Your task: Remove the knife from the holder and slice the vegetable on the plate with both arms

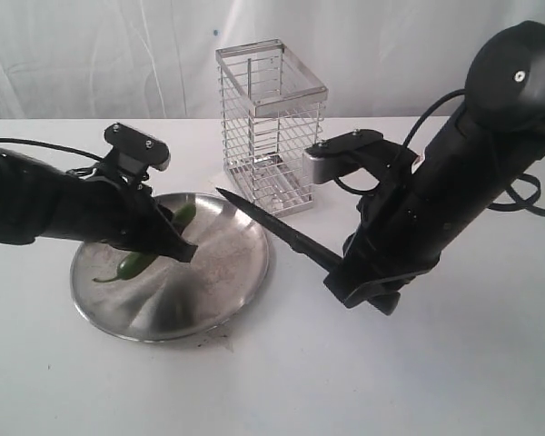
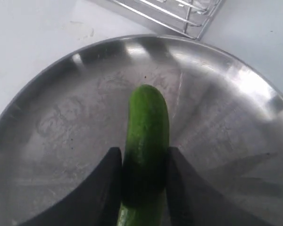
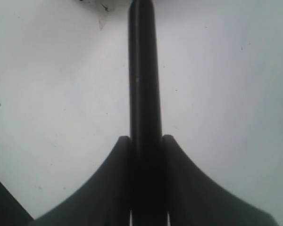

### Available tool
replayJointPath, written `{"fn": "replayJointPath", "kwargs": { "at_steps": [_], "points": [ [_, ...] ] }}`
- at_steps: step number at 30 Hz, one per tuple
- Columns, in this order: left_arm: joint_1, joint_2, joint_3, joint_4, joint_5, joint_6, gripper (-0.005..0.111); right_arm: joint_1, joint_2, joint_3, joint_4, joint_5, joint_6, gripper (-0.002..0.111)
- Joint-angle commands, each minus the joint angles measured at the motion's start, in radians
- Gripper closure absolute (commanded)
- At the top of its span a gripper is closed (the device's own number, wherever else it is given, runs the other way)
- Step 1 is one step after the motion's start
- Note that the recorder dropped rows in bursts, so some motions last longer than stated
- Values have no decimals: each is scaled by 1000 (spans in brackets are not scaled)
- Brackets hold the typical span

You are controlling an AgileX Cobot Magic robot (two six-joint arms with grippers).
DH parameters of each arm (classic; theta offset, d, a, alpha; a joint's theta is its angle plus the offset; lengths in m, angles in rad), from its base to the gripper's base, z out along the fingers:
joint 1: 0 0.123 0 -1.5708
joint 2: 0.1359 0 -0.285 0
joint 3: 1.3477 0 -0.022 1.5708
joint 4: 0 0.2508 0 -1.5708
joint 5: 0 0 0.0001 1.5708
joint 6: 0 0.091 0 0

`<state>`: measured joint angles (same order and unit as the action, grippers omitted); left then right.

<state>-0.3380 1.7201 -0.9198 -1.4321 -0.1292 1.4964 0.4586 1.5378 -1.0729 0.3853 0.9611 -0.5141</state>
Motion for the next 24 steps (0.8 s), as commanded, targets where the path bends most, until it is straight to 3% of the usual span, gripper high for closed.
{"fn": "replayJointPath", "kwargs": {
  "at_steps": [1, 9, 16, 20, 24],
  "points": [
    [-3, 1, 35, -75, -31, 3, 82, 28, 38, -4, -54, -15, 6, 102],
    [-3, 3, 102, -176, -43, 127, 81, 81, 100, -82, -66, -53, 29, 104],
    [-3, -14, 103, -208, -86, 127, 56, 81, 120, -124, -72, -43, 39, 104],
    [-3, -64, 91, -213, -89, 131, 51, 83, 153, -166, -76, -30, 39, 104],
    [-3, -171, 91, -266, -261, 230, 51, 154, 238, -232, -251, 4, 118, 104]
  ]
}}
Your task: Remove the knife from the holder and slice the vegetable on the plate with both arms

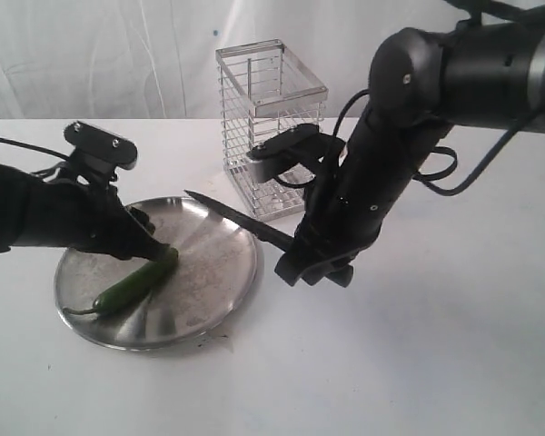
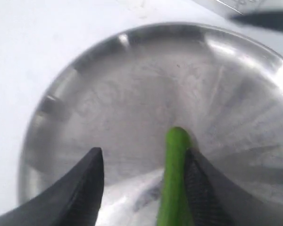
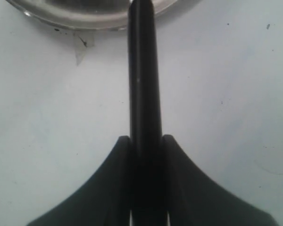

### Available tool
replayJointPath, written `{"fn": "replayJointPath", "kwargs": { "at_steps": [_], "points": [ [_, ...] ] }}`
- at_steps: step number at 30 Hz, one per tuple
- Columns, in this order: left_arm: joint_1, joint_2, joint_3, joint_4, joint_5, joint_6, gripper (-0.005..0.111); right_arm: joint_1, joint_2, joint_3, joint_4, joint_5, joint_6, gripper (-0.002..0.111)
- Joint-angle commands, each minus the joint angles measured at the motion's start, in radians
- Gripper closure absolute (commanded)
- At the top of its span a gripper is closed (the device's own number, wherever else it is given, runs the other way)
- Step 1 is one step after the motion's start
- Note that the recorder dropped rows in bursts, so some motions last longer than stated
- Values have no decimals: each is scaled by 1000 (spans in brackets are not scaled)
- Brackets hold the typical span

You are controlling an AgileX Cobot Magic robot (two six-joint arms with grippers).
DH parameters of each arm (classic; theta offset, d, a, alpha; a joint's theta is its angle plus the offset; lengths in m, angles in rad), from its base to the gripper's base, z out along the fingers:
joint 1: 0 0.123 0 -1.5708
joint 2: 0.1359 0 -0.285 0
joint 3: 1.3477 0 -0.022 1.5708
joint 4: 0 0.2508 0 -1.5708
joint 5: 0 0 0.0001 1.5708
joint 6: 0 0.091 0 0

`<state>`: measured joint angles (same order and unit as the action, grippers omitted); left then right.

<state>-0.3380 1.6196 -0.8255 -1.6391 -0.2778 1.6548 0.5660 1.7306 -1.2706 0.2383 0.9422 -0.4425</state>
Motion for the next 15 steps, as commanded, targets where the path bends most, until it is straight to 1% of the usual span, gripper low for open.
{"fn": "replayJointPath", "kwargs": {
  "at_steps": [1, 4, 8, 11, 12, 14, 15],
  "points": [
    [-3, -99, -3, -89, -154, 132, 51, 78, 70, -45, -141, 23, 49, 104],
    [-3, -129, -3, -105, -173, 246, 51, 108, 109, -70, -161, 18, 59, 104],
    [-3, -132, -1, -105, -151, 241, 52, 132, 167, -141, -163, 23, 88, 104],
    [-3, -132, -1, -105, -80, 213, 56, 136, 193, -169, -168, 25, 89, 104],
    [-3, -132, -1, -105, -53, 194, 58, 136, 200, -177, -168, 25, 89, 104],
    [-3, -132, -1, -105, -3, 124, 73, 136, 230, -201, -170, 21, 99, 104],
    [-3, -132, -1, -105, -1, 107, 83, 136, 247, -219, -170, 25, 105, 104]
  ]
}}
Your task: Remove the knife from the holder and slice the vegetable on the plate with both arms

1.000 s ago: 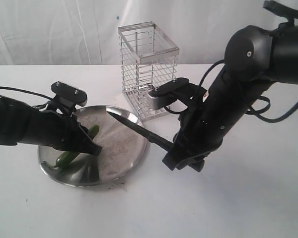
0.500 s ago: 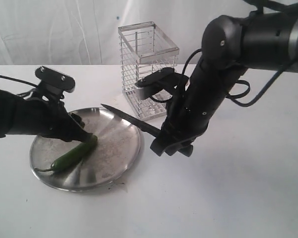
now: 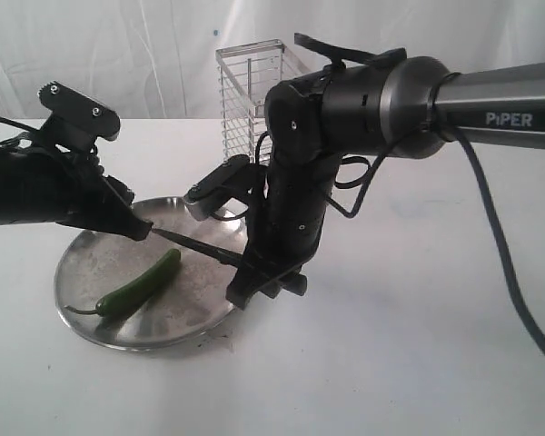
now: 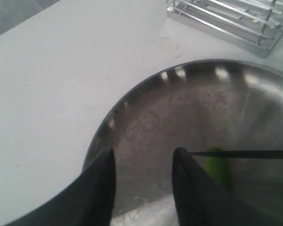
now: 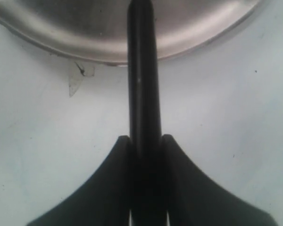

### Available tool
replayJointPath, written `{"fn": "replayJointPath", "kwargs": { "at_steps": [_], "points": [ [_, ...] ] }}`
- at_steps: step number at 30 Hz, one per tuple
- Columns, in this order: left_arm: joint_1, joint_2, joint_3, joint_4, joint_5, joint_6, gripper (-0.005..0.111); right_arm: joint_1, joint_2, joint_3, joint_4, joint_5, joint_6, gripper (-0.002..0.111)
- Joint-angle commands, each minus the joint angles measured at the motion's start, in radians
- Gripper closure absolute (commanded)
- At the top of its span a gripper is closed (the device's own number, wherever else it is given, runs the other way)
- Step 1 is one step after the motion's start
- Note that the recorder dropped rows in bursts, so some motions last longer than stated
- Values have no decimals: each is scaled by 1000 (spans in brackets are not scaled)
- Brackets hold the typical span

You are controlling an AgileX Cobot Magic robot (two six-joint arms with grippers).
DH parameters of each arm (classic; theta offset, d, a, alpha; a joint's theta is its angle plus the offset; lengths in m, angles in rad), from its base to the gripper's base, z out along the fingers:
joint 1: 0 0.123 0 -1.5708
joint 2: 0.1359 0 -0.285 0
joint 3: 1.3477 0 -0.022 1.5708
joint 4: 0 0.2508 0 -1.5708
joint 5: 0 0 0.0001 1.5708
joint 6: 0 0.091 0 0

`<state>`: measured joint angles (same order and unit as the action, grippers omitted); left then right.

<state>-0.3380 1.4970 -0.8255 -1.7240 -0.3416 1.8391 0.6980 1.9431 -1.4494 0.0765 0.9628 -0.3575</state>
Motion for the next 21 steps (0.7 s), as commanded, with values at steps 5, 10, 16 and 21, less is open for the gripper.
{"fn": "replayJointPath", "kwargs": {
  "at_steps": [5, 10, 16, 21],
  "points": [
    [-3, -10, -1, -20, 47, -143, 103, 4, 80, -85, -14, 36, 20, 104],
    [-3, -10, -1, -20, 77, -143, 107, 4, 90, -108, -24, 38, 20, 106],
    [-3, -1, -1, -20, 258, -143, 107, 4, 93, -111, -22, 56, 20, 106],
    [-3, 38, -1, -20, 233, -143, 107, 4, 97, -111, -22, 58, 20, 106]
  ]
}}
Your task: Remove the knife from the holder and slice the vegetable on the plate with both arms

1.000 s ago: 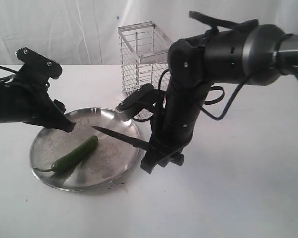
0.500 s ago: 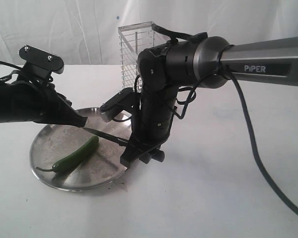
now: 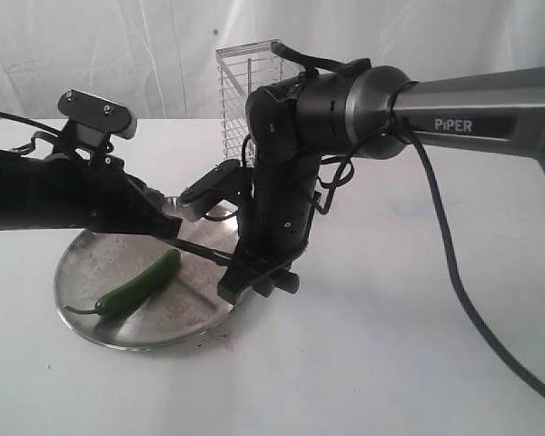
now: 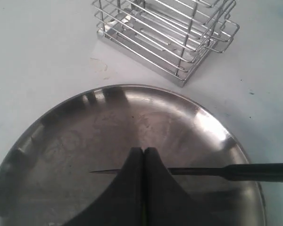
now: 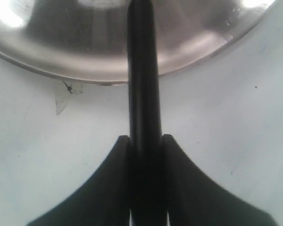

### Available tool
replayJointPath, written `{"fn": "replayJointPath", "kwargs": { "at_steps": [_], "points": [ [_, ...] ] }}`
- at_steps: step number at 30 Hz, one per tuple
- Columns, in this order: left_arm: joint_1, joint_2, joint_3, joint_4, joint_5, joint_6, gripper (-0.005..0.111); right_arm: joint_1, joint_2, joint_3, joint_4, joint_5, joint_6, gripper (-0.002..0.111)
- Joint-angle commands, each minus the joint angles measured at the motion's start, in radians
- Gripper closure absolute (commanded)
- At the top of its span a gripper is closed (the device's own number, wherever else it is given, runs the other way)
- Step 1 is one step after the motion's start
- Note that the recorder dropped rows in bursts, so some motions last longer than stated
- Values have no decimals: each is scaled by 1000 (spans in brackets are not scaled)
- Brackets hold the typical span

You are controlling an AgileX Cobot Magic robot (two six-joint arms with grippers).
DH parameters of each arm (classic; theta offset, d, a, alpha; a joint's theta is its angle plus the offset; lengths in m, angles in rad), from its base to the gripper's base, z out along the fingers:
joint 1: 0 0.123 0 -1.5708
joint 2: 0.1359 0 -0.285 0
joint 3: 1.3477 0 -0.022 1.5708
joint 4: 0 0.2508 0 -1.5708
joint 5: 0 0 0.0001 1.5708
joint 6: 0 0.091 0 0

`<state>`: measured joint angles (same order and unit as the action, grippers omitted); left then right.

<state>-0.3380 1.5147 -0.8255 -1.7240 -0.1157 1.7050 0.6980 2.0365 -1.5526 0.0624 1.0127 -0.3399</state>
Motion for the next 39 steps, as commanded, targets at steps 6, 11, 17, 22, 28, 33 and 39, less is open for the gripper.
{"fn": "replayJointPath", "kwargs": {
  "at_steps": [6, 11, 17, 22, 28, 33, 39],
  "points": [
    [-3, 34, -1, -20, -44, -9, 107, 19, 42, -7, -6, 21, 3, 106],
    [-3, 34, -1, -20, -88, -2, 107, 22, 42, -7, -8, 4, 3, 106],
    [-3, 42, -1, -20, -90, -2, 107, 22, 42, -8, -8, 15, 3, 106],
    [1, 102, -8, 16, -100, -6, 107, 22, 42, -8, -8, 15, 3, 106],
    [51, 168, -34, 2, -5, -73, 107, 22, 42, -8, -8, 19, 3, 106],
    [156, 175, -42, 2, 165, -160, 107, 22, 42, -8, -8, 19, 3, 106],
    [225, 179, -42, 11, 264, -161, 107, 22, 42, -8, -8, 19, 3, 106]
  ]
}}
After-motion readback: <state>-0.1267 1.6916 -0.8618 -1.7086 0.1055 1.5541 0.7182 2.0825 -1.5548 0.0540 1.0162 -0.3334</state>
